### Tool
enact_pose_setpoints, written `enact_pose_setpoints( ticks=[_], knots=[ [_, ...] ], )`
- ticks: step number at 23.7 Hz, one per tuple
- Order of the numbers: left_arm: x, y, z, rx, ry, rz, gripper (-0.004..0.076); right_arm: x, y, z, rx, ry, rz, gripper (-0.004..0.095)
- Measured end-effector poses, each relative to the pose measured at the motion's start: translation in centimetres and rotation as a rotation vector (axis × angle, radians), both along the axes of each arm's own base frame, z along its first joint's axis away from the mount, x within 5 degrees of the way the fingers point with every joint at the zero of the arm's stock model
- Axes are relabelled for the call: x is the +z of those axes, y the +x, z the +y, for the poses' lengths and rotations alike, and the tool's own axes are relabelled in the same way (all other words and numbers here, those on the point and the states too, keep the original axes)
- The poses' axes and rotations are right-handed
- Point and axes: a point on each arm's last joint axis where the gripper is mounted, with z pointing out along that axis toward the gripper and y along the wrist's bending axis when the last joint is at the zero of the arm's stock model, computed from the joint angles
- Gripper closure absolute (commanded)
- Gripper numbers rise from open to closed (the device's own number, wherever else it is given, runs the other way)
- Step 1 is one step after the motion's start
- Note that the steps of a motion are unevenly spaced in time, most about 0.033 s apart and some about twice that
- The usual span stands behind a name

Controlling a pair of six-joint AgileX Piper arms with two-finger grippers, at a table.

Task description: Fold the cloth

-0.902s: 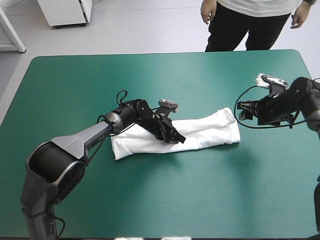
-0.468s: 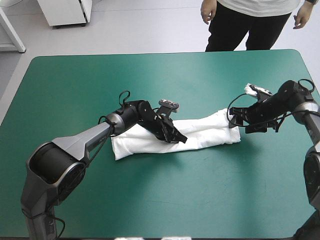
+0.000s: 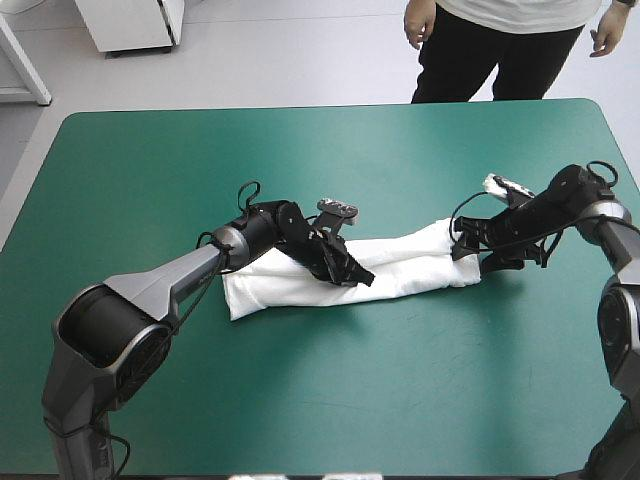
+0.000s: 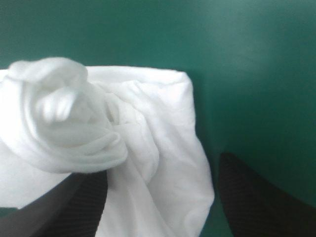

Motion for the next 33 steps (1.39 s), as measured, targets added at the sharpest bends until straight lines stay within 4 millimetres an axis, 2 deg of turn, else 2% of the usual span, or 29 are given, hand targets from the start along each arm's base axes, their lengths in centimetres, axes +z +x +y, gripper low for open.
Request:
enact_pose_setpoints(
  ticks=[4, 7, 9, 10, 12, 16, 21, 27, 33],
  knots=[
    [0.0, 0.0, 0.0, 0.0, 0.001, -0.001, 0.0734, -0.3, 0.2, 0.4, 0.012, 0.009, 0.006, 0.0337],
    [0.0, 0.0, 0.0, -0.001, 0.001, -0.002, 0.0734, -0.6, 0.4, 0.9, 0.028, 0.01, 0.011, 0.0462],
    [0.0, 0.0, 0.0, -0.001, 0.001, -0.002, 0.0734, -1.1, 0.6, 1.7, 0.042, 0.026, 0.021, 0.0645],
    [0.0, 0.0, 0.0, 0.0, 0.001, -0.001, 0.0734, -1.2, 0.7, 2.0, 0.047, 0.031, 0.026, 0.0784],
    [0.0, 0.0, 0.0, 0.002, 0.001, 0.0, 0.0734, -1.7, 0.8, 2.8, 0.053, 0.052, 0.038, 0.0919],
    [0.0, 0.0, 0.0, 0.005, 0.0, 0.002, 0.0734, -1.8, 0.9, 2.9, 0.058, 0.059, 0.04, 0.0922],
    [0.0, 0.0, 0.0, 0.012, 0.003, 0.009, 0.0734, -0.4, 0.9, 3.1, 0.086, 0.033, 0.004, 0.0924],
    [0.0, -0.1, 0.0, 0.021, 0.013, 0.013, 0.0734, 6.5, -0.6, 3.5, 0.092, 0.054, -0.163, 0.0925],
    [0.0, -0.1, -0.1, 0.023, 0.015, 0.015, 0.0734, 9.7, -1.9, 3.9, 0.096, 0.108, -0.248, 0.0925]
  ],
)
